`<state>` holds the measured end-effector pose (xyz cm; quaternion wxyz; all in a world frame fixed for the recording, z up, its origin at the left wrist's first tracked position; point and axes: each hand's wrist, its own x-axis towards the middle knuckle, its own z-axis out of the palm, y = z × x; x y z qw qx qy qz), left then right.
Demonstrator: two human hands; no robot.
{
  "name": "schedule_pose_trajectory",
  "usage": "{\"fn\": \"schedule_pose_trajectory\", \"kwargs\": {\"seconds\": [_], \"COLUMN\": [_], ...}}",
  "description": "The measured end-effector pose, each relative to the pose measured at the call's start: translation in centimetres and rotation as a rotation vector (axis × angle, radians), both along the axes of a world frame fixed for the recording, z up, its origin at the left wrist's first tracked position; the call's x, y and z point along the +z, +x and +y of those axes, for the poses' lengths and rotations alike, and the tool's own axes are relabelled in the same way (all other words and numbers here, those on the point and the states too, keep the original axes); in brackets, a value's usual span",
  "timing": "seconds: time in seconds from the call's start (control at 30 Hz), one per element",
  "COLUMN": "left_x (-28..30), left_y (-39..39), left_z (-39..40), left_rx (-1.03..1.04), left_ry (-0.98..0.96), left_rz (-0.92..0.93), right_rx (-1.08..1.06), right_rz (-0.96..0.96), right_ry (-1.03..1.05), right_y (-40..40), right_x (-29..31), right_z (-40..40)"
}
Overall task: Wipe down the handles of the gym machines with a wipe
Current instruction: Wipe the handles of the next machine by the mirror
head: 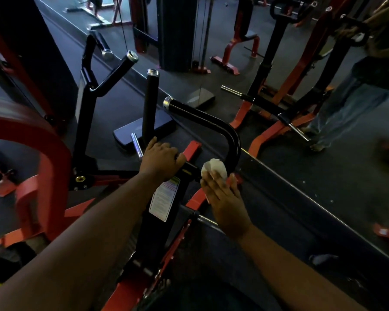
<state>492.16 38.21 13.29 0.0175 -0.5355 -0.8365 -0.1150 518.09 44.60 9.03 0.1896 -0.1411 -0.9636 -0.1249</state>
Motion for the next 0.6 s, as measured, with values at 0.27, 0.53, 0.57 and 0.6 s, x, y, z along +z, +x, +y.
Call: {"fn": "schedule_pose_trajectory", "kwargs": {"seconds": [0.27,0.53,0.57,0.6], "left_x": [0.3,-0.4,-0.4,-0.4], "left_y": [0.0,-0.3,-0.3,-0.3], "left_z": [-0.1,0.1,0.1,0.1], "left_rx": [-0.010,-0.014,-0.014,-0.016], "left_ry": [-0.026,0.002,-0.001,-0.003], "left_rz": [-0.019,0.005,0.008,0.007], "right_rx": [0.095,-0.074,-0.105,-0.128], "right_rz": [-0.180,-0.123,-0.115,-0.122], "right_ry": [0.311,0.090,0.057,0.031], "right_y": [1.2,-1.9,-2.9,-3.5], "right_x": [6.1,2.9,3.2,3.4], "right_z": [5.8,-0.7,-1.3,-1.6]}}
